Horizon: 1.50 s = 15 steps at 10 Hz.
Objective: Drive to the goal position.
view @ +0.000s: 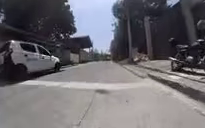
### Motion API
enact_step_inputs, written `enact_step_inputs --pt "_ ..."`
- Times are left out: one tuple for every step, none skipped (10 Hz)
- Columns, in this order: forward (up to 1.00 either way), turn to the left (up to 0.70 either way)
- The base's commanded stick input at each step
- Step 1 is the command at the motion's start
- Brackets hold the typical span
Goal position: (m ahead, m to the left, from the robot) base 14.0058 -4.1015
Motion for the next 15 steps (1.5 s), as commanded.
enact_step_inputs --pt "0.0 0.0" --pt "0.0 0.0" --pt "0.0 0.0" --pt "0.0 0.0" --pt "0.0 0.0" --pt "0.0 0.0" --pt "0.29 0.02" --pt "0.87 0.03" --pt "1.0 0.03" --pt "1.0 -0.08" --pt "1.0 -0.25" --pt "1.0 -0.37" --pt "1.0 -0.37" --pt "1.0 -0.37" --pt "1.0 -0.37"
